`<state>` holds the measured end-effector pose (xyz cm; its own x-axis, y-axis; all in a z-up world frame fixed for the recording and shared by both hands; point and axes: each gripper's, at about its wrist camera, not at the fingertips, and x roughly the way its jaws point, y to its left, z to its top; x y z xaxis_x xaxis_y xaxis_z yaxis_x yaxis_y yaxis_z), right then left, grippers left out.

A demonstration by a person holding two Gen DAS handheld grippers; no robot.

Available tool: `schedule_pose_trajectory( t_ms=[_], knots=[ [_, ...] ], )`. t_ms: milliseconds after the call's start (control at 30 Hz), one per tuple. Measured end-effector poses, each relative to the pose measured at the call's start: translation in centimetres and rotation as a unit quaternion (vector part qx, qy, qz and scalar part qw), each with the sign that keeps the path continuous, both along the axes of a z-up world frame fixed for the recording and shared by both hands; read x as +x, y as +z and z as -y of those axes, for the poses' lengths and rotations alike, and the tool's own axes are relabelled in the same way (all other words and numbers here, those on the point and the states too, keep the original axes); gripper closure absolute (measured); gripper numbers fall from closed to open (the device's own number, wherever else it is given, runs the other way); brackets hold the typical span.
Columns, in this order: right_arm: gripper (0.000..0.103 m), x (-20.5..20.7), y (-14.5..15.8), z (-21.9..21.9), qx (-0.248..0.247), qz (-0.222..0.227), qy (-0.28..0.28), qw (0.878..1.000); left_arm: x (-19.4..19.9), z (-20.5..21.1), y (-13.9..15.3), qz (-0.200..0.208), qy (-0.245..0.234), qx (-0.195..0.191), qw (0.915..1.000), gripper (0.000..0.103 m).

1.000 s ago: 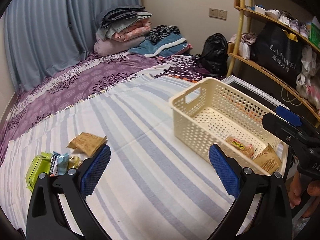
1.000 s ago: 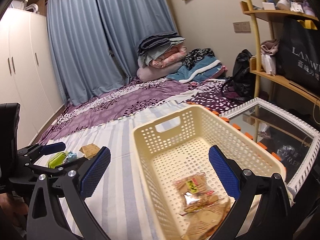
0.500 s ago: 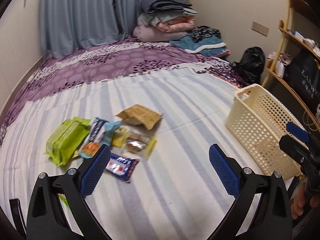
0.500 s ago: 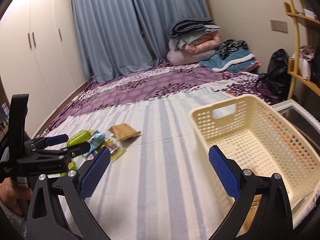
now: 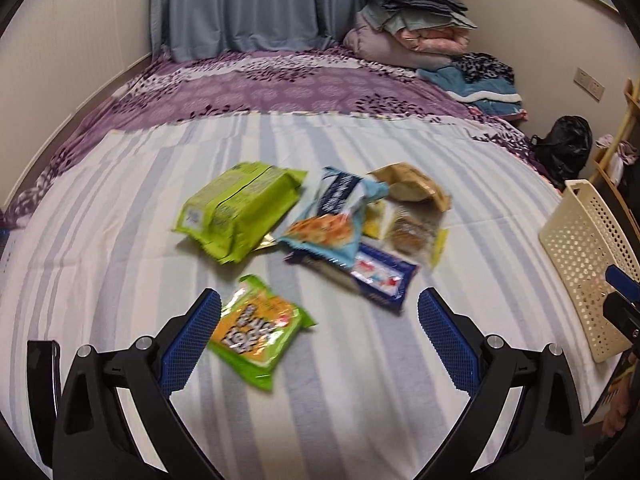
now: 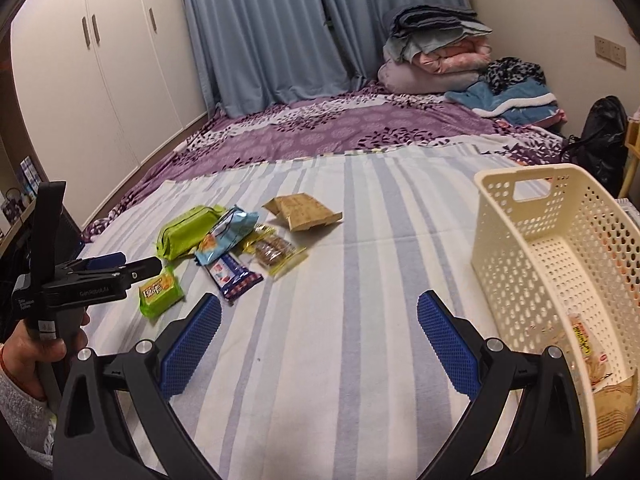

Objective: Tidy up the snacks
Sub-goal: 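Move both tools back over the remaining snacks on the bed, then grasp the green MOKO pack with left tool while right tool grasps kraft paper pack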

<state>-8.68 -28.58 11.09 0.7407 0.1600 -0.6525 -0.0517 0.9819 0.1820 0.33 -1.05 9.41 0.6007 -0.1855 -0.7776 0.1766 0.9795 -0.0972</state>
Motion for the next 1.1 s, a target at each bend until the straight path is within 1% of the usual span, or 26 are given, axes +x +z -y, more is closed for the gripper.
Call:
schedule_pose_trajectory(
  t_ms=[133,300,500,700,867,933,967,1033,1100],
  knots=[
    [0.005,0.7,-0.5,-0.8,0.002,-0.013,0.010,1.000,0.6,-1.9,-1.8,-0.009,0.001,-0.003,1.0000,0.003],
    [0.005,1.1,-1.2,-1.6,-0.001,-0.026,0.018,0.999,1.9,-3.3,-4.1,-0.030,0.002,0.004,0.9995,0.003],
    [0.005,1.8,-1.9,-2.0,-0.002,-0.042,0.021,0.999,2.9,-3.4,-6.1,-0.050,-0.014,0.008,0.9986,0.003],
    [0.005,2.8,-2.6,-2.5,-0.004,-0.053,0.025,0.998,3.5,-3.0,-7.4,-0.061,-0.025,0.022,0.9976,0.003],
    [0.005,3.4,-3.2,-2.7,-0.008,-0.061,0.027,0.998,3.8,-3.5,-8.1,-0.061,-0.025,0.005,0.9978,0.003],
    [0.005,3.8,-3.5,-2.8,-0.009,-0.065,0.026,0.998,3.7,-3.7,-8.1,-0.059,-0.021,0.000,0.9980,0.005],
    [0.005,4.0,-3.6,-2.8,-0.009,-0.066,0.026,0.997,3.6,-3.8,-8.0,-0.057,-0.020,-0.003,0.9982,0.008],
    [0.005,4.6,-4.0,-2.8,-0.004,-0.073,0.028,0.997,3.4,-3.9,-7.8,-0.052,-0.018,0.001,0.9985,0.011],
    [0.005,5.2,-4.3,-2.9,0.000,-0.076,0.030,0.997,3.2,-4.1,-7.6,-0.047,-0.018,0.001,0.9987,0.021]
  ],
)
